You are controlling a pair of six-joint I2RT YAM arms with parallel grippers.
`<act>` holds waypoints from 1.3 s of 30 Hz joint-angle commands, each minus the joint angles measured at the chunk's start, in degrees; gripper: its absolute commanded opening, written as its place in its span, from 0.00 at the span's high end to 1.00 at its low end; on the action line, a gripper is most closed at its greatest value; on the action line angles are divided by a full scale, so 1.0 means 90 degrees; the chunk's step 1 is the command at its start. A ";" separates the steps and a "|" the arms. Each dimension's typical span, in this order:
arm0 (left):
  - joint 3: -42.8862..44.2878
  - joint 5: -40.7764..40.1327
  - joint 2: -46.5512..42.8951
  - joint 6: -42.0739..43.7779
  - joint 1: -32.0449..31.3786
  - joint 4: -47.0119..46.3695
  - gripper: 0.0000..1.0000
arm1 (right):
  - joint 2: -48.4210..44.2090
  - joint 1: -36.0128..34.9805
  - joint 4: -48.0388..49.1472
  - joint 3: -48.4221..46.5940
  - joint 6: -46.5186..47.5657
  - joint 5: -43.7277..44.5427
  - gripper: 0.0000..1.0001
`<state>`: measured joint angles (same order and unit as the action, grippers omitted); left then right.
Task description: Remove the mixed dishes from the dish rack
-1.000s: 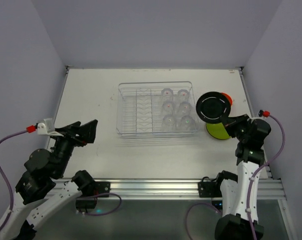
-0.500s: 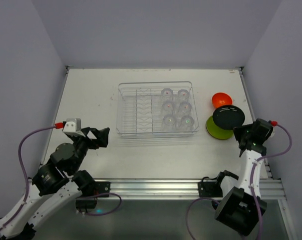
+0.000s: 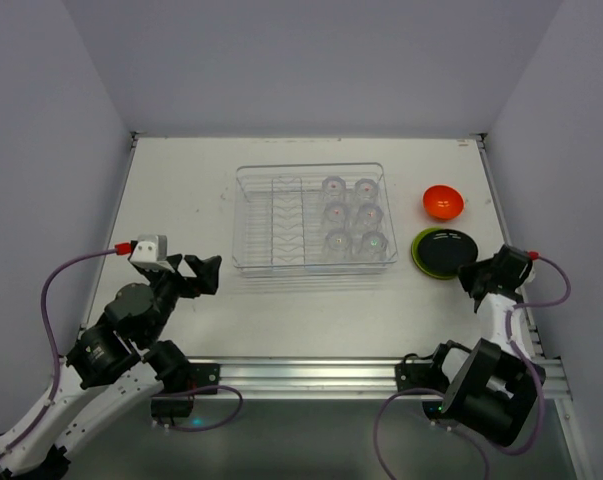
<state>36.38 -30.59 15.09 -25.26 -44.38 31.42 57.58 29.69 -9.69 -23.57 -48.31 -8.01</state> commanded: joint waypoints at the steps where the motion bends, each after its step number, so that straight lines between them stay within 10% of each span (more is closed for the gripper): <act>1: 0.0011 -0.0019 0.0022 0.0160 0.0009 -0.0112 0.00 | 0.0222 0.0031 0.0638 -0.0066 0.0289 -0.0301 0.99; 10: -0.0009 0.0000 0.0052 0.0140 0.0009 -0.0132 0.00 | 0.0233 0.0011 0.0697 0.0070 0.0583 -0.0555 0.48; 30: -0.0009 -0.0039 0.0247 0.0121 0.0009 -0.0122 0.00 | -0.0381 -0.1043 -0.0973 -0.0877 0.1130 0.1338 0.02; 39: 0.0098 -0.0943 0.0461 -0.0337 0.0009 0.0219 0.00 | -0.1408 -0.1043 -0.0886 -0.1218 0.1257 0.0890 0.01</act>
<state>36.38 -32.56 18.09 -26.00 -44.38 32.18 45.08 20.29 -19.40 -31.77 -38.26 1.39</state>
